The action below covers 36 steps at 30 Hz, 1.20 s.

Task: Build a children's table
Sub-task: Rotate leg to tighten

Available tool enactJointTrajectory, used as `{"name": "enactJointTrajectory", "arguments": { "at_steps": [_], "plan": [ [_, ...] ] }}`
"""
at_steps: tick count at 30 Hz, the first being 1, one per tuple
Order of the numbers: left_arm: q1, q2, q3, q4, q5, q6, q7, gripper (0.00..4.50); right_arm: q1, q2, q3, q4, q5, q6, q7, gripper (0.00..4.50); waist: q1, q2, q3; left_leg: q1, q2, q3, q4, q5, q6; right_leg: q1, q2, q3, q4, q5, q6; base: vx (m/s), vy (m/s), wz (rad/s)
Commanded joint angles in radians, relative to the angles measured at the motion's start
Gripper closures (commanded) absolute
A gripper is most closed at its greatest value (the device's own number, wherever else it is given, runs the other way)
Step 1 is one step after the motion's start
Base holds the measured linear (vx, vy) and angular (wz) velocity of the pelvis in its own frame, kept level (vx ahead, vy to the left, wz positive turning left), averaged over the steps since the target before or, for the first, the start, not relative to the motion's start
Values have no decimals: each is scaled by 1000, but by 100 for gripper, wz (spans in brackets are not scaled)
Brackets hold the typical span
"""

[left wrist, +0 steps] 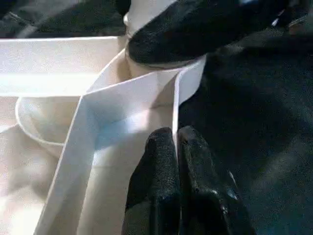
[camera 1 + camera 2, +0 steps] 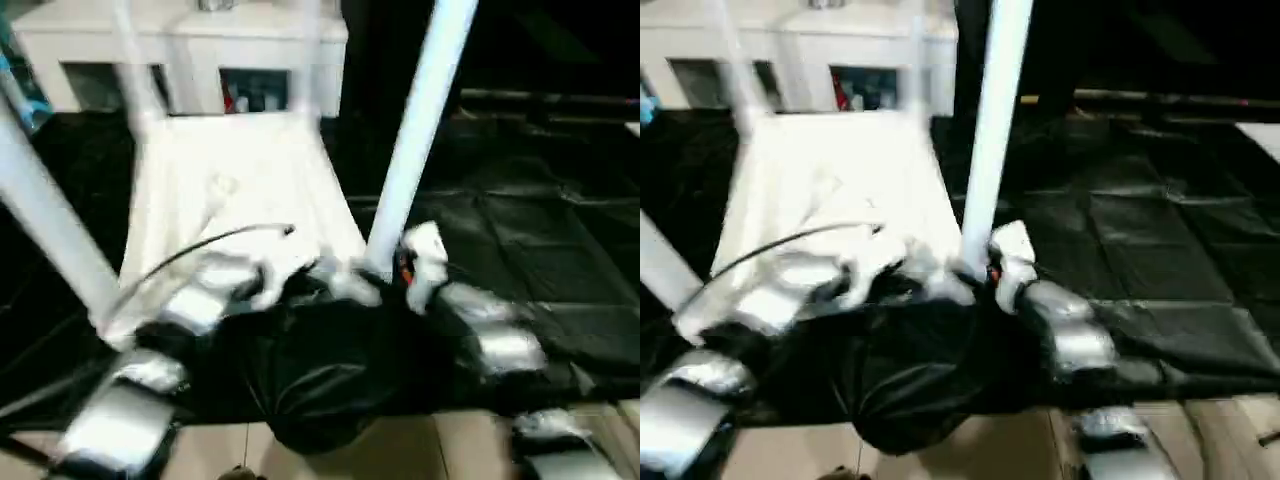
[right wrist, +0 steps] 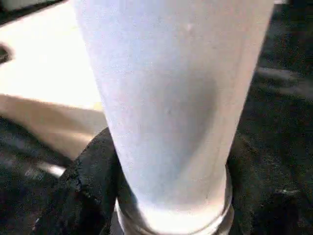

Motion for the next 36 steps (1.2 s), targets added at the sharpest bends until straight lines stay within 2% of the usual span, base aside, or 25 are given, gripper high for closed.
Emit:
{"name": "enactJointTrajectory", "arguments": {
  "at_steps": [1,4,5,7,9,11,13,14,16,17,19,20,22,23,24,26,28,29,31,32,36],
  "plan": [
    [-33,-39,32,37,-9,23,133,450,5,60,33,57,-16,26,-58,184,-8,-3,-52,25,48,-31,-83,-399,-47,13,-60,54,-100,-388,-148,0,0,0],
    [-50,-81,28,51,-3,22,165,450,-17,107,53,73,-28,4,-83,184,-7,-4,-54,23,46,-29,-82,-385,-36,16,-60,55,-99,-363,-152,0,0,0],
    [-55,-95,22,60,5,14,166,450,-28,126,65,80,-33,-15,-72,129,-6,-5,-54,22,46,-29,-82,-381,-32,17,-59,55,-98,-353,-153,0,0,0],
    [-53,-102,13,64,12,-2,141,450,-36,145,73,80,-26,-34,-23,113,-5,-5,-54,19,45,-27,-81,-369,-19,19,-59,57,-96,-324,-160,0,0,0],
    [-26,-70,0,36,6,-22,49,450,-31,112,93,63,-32,-58,62,92,-3,-8,-55,18,46,-26,-81,-360,-9,21,-59,56,-94,-310,-163,0,0,0],
    [-19,-60,-3,27,4,-25,26,450,-26,94,102,50,-28,-59,103,70,-4,-7,-56,15,46,-27,-81,-347,-1,24,-58,56,-91,-296,-167,0,0,0],
    [-4,-41,-10,9,-4,-34,-23,450,-20,73,111,35,-20,-57,152,70,-2,-8,-56,17,47,-25,-79,-342,6,24,-58,56,-91,-276,-176,0,0,0],
    [8,-22,-18,-5,-7,-42,-63,450,-14,50,120,19,-10,-50,206,70,-1,-9,-58,12,47,-24,-77,-318,18,30,-59,56,-86,-246,-184,0,0,0],
    [35,25,-34,-37,-20,-78,-167,450,-2,-10,142,-14,-3,-52,311,70,-1,-8,-58,13,47,-22,-77,-306,24,28,-59,57,-86,-239,-187,0,0,0],
    [48,45,-34,-54,-31,-84,-214,450,3,-43,151,-29,3,-51,369,70,1,-9,-60,10,48,-23,-75,-287,33,34,-58,55,-83,-220,-191,0,0,0],
    [48,45,-34,-54,-31,-84,-214,450,3,-43,151,-29,3,-51,369,70,3,-6,-61,15,50,-18,-72,-265,42,29,-54,56,-77,-172,-208,0,0,0],
    [58,60,-32,-70,-44,-87,-254,450,5,-71,157,-41,7,-49,413,70,6,-6,-64,14,51,-17,-70,-231,45,33,-53,54,-69,-122,-232,0,0,0],
    [80,100,-35,-111,-64,-78,-347,450,10,-136,162,-73,20,-36,533,70,9,-9,-65,12,52,-16,-68,-212,53,36,-51,53,-62,-86,-244,0,0,0],
    [80,100,-35,-111,-64,-78,-347,450,10,-136,162,-73,20,-36,533,70,12,-10,-64,10,51,-13,-66,-193,69,36,-48,52,-59,-58,-251,0,0,0],
    [86,115,-38,-124,-68,-73,-377,450,11,-158,164,-86,27,-27,577,70,14,-7,-65,13,53,-13,-65,-192,74,33,-49,52,-59,-53,-257,0,0,0],
    [95,141,-40,-145,-76,-64,-424,450,10,-191,169,-101,29,-21,648,70,17,-11,-64,11,52,-13,-65,-199,73,35,-51,51,-60,-73,-259,0,0,0],
    [98,152,-39,-156,-81,-59,-447,450,9,-209,177,-108,34,-17,680,70,17,-10,-62,12,54,-13,-68,-215,64,32,-52,52,-62,-106,-255,0,0,0],
    [98,160,-38,-156,-78,-62,-458,450,5,-220,186,-107,35,-20,704,95,18,-13,-61,13,54,-13,-68,-222,60,31,-53,52,-64,-118,-253,0,0,0],
    [97,162,-37,-154,-75,-65,-459,450,4,-221,188,-105,34,-22,709,103,19,-12,-60,14,54,-14,-69,-235,50,30,-54,53,-67,-149,-247,0,0,0],
    [95,164,-32,-151,-73,-68,-453,450,1,-219,193,-102,33,-23,714,122,20,-15,-60,15,54,-15,-71,-238,40,30,-54,54,-68,-165,-240,0,0,0],
    [97,165,-25,-150,-74,-67,-445,450,6,-209,194,-108,41,-10,719,155,21,-15,-63,14,53,-14,-68,-217,41,31,-54,54,-63,-131,-243,0,0,0]
  ]
}}
